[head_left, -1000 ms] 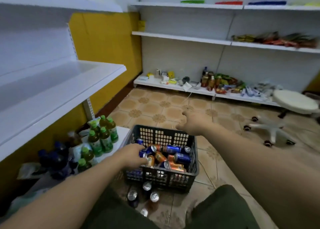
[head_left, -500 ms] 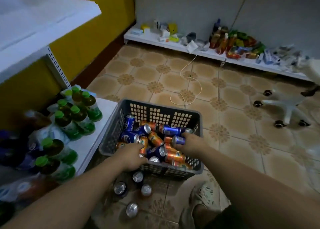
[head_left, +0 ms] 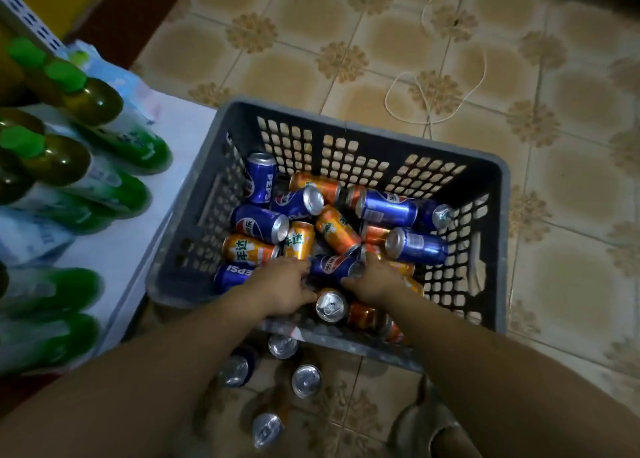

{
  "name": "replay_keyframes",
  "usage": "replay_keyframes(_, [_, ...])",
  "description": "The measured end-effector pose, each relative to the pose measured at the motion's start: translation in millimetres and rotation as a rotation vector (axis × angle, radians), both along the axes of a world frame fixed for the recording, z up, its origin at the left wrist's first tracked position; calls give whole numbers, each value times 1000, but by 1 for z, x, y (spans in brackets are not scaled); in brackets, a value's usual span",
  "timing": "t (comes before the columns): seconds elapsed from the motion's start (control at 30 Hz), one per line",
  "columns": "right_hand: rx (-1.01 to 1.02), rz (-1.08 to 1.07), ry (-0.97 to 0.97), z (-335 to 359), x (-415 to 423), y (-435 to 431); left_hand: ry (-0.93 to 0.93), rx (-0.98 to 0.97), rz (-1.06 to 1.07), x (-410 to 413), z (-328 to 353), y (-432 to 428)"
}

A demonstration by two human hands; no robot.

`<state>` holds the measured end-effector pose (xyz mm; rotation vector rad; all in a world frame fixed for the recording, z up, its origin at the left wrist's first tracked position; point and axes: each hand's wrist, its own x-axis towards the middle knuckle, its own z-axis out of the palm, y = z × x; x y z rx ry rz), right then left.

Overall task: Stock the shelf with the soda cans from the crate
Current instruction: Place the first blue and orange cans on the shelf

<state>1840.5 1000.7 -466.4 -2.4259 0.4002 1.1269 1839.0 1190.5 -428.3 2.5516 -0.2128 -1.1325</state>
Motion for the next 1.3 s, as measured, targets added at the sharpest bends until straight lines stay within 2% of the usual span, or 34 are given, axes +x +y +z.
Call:
replay_keyframes(0.13, [-63,51,2,-34,2,10,18,-1,0,6,-17,4])
replay_keyframes(0.27, [-9,88,-141,-9,3,17,37,-32,34,-1,-10,11])
replay_keyframes(0.4, [214,17,-300,60,-8,22,47,-121,109,-16,35,14])
replay_keyframes(0.63, [703,-207,-439,237,-39,51,-36,-543,443,-58,175,37])
replay_keyframes(0.73, [894,-303,-512,312,-55,70,-134,-667,500,-81,247,55])
replay_keyframes(0.8, [975,-334,-575,359,-70,86,-262,-732,570,-100,297,65])
replay_keyframes(0.93, [995,-158,-624,446,-114,126,-468,-800,650,-149,386,85])
replay_keyframes(1.0, [980,-94,-711,481,-136,144,-545,-811,655,-178,419,99])
replay_keyframes(1.07, [990,-45,-770,510,-157,164,-633,-790,673,-210,444,115])
replay_keyframes(1.2, [1079,48,-771,553,-194,206,-792,-737,765,-268,482,148])
replay_keyframes(1.3, [1131,198,-758,576,-235,245,-896,-699,860,-321,500,178])
